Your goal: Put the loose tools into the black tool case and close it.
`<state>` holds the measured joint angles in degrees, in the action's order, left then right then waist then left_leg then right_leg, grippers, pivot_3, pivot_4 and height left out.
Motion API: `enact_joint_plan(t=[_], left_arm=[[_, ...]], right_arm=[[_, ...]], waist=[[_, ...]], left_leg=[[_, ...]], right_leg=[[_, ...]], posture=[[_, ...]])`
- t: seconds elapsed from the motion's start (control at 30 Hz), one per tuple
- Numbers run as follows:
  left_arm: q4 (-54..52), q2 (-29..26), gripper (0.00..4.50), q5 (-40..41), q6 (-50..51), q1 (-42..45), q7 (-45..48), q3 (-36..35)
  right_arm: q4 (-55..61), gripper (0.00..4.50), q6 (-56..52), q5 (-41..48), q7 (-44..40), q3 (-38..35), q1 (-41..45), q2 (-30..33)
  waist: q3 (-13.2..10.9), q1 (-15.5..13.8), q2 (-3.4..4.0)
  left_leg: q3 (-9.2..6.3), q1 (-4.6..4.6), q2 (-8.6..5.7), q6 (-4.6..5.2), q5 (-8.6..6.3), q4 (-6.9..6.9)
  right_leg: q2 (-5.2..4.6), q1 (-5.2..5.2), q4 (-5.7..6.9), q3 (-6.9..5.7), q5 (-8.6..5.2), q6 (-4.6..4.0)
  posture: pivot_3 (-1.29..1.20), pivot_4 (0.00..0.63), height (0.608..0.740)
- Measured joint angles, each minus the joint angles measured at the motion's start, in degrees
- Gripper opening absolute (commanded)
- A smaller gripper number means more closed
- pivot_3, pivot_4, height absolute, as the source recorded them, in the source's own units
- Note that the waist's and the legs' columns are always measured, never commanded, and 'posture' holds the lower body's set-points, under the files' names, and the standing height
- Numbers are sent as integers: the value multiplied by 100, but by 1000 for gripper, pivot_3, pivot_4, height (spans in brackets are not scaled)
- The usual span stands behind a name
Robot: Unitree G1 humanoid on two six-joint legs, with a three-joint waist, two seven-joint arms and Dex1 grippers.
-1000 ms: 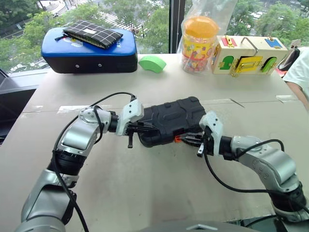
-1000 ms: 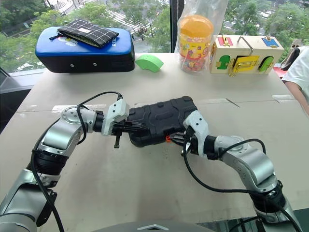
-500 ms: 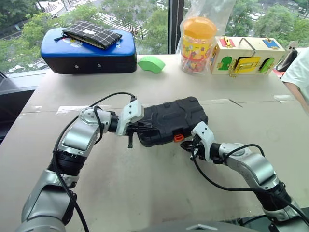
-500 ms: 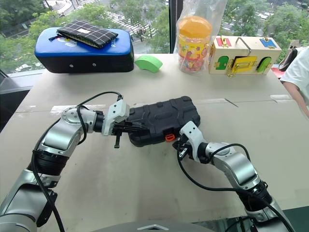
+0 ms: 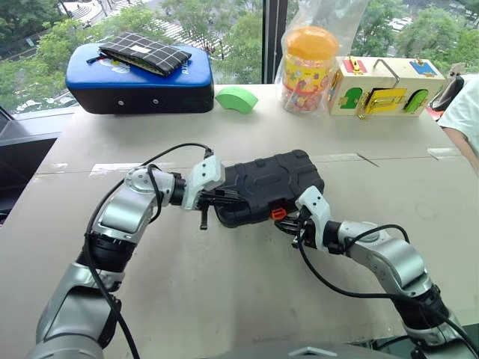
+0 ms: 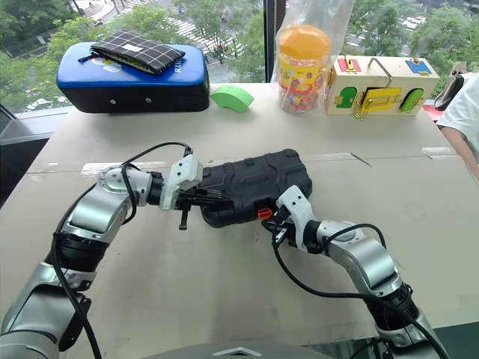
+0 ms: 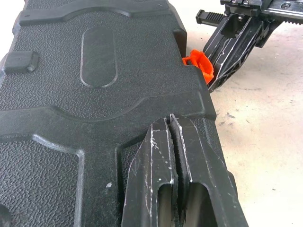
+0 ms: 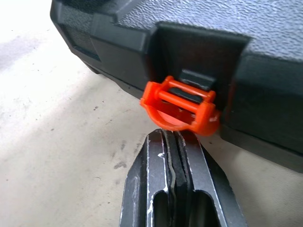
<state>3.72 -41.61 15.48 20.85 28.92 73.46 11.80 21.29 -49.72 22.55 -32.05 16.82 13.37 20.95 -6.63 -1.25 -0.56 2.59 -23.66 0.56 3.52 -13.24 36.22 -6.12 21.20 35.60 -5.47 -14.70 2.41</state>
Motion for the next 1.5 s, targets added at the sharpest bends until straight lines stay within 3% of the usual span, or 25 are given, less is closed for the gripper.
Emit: enact_joint_plan(t=[0.47, 0.7, 0.87, 1.03, 1.1, 1.13, 1.23, 1.3, 1.43, 1.5], left_arm=[[-32, 2, 67, -57, 1, 2, -46, 1], [-78, -55, 67, -112, -12, -9, -154, -10], [-155, 5, 67, -137, -19, -60, -145, 16], [-254, 28, 67, -116, -159, -233, -260, -89], [-296, 236, 67, -21, -291, -503, -458, -340], [-312, 417, 20, 118, -279, -613, -559, -497], [-577, 634, 769, 848, 266, -989, -746, -955], [-992, 621, 1814, 1292, 701, -1323, -857, -1238], [-1862, 398, 3455, 1880, 1257, -2152, -1132, -1844], [-2393, 111, 4443, 2151, 1463, -2921, -1253, -2471]], right_arm=[[-2, 0, -337, 368, 126, -391, 5, -201], [17, 0, -616, 595, 341, -670, 437, -469], [288, 0, -214, 681, 515, -974, 1065, -739], [245, 0, 166, 442, 601, -986, 820, -563], [271, 0, 780, 194, 575, -1016, 673, -526], [311, 241, 1046, 199, 394, -1013, 577, -417], [375, 1258, 1453, 237, -155, -1067, 235, 87], [379, 2292, 1643, 198, -453, -1211, -4, 595], [543, 4004, 1875, 324, -1057, -1816, -673, 1384], [783, 4500, 2060, 521, -1612, -2472, -1527, 1970]], waist=[[-6, 0, 8], [-24, 49, 34], [19, 8, 11], [20, 31, 29], [20, 27, 31], [19, 12, 34], [-23, 15, 6], [-53, 51, -5], [-71, 68, -20], [-73, 42, -17]], left_leg=[[-1, 0, 0, -1, 0, -1], [2, 0, 0, -1, 0, -1], [-2, 5, 0, 0, -1, -25], [7, 2, -3, 26, 8, -31], [5, 2, -3, 22, 6, -32], [4, 0, -3, 21, 5, -31], [2, -9, -3, 27, 8, -29], [3, -13, -3, 28, 8, -32], [8, -8, -3, 27, 8, -67], [7, 0, -2, 23, 8, -93]], right_leg=[[-1, 0, -1, -1, 0, 0], [-4, 5, -1, 0, 0, 2], [-3, 4, -5, -14, 7, 13], [-5, 4, -23, -7, 2, 2], [-6, 4, -27, -7, 1, 3], [-6, 3, -31, -7, 1, 3], [-5, 3, -39, -12, 4, 8], [-4, 3, -56, -11, 11, 17], [-3, 1, -80, -11, 14, 22], [-3, -3, -95, -16, 14, 21]], posture=[[0, 150, 740], [0, 150, 740], [0, 150, 740], [0, 150, 740], [0, 150, 740], [0, 150, 740], [0, 150, 740], [0, 150, 740], [0, 150, 740], [0, 150, 740]])
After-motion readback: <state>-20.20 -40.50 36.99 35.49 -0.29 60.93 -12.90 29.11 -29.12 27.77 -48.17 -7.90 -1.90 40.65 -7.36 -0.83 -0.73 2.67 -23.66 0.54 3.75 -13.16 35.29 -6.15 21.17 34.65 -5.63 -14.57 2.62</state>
